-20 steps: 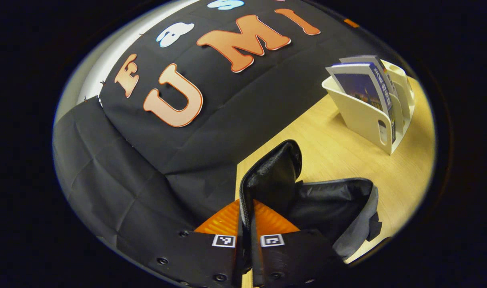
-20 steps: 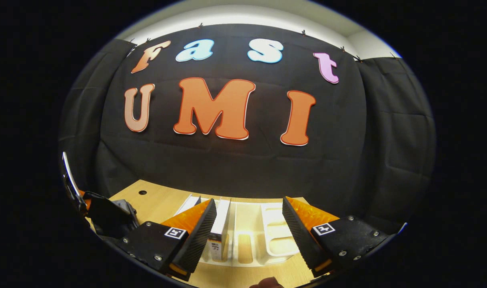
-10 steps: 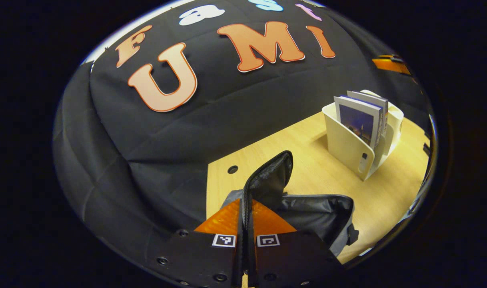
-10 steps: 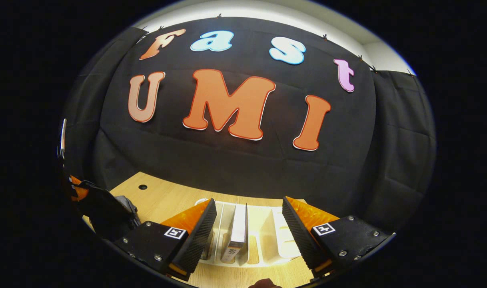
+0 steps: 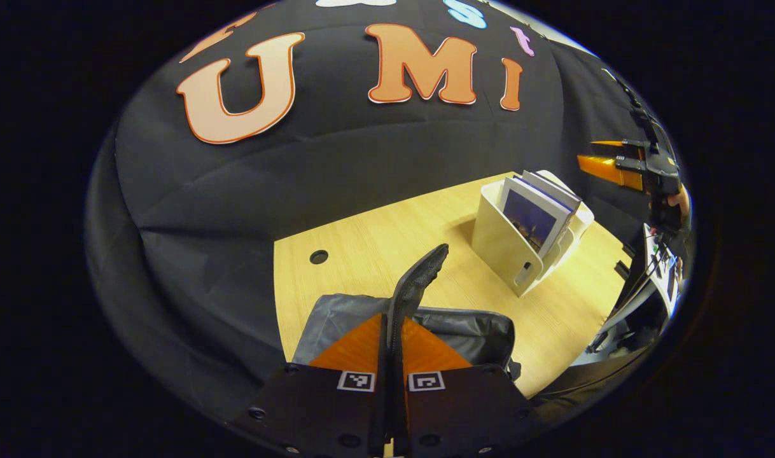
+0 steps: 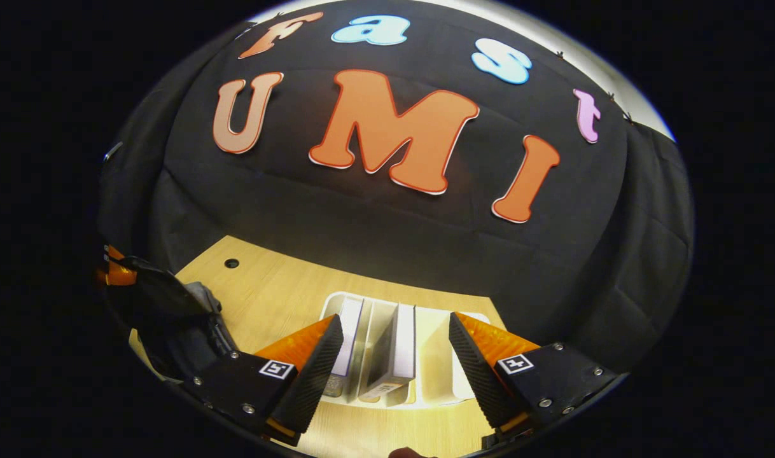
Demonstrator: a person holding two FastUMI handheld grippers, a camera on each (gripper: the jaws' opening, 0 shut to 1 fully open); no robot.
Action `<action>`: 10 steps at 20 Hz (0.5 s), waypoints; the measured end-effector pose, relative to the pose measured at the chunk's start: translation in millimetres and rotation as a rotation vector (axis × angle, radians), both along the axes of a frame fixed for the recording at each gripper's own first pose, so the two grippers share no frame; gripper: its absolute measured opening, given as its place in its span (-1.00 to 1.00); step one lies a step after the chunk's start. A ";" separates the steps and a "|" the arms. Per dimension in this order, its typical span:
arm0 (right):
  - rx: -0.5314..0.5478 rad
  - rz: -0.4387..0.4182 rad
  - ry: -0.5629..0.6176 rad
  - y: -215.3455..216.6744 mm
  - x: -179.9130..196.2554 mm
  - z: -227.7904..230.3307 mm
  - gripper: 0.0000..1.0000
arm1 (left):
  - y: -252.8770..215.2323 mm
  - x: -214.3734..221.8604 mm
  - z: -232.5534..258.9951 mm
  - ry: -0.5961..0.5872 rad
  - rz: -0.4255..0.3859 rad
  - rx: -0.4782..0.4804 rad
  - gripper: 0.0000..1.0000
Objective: Open the schoolbag, grab two books from the bookshelf and put them into the schoolbag.
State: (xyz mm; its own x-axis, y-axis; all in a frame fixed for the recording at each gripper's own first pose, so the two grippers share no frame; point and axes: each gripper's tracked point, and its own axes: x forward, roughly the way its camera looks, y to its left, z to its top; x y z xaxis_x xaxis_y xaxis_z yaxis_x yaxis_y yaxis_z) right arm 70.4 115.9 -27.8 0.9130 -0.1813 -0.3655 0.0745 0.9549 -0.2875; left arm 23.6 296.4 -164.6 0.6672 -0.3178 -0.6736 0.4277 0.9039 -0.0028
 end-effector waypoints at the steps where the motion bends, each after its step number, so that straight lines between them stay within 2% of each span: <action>1: 0.007 0.010 0.032 3.8 2.9 -5.3 1.00 | 0.6 -1.1 -3.9 0.004 -0.019 0.006 -0.89; 4: 0.023 0.010 0.110 3.1 15.6 -20.3 1.00 | -3.2 -1.6 -4.0 0.040 -0.067 -0.035 -0.90; 10: 0.080 0.020 0.273 0.5 32.8 -51.6 1.00 | 1.5 8.9 -2.4 0.120 -0.074 -0.114 -0.92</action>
State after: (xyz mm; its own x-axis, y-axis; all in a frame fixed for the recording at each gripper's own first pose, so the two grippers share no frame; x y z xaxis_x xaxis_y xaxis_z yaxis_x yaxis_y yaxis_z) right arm 103.3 116.4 -79.4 0.7822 -0.1247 -0.6104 -0.0145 0.9759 -0.2179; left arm 32.5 297.9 -167.0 0.5559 -0.4420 -0.7040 0.4834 0.8609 -0.1588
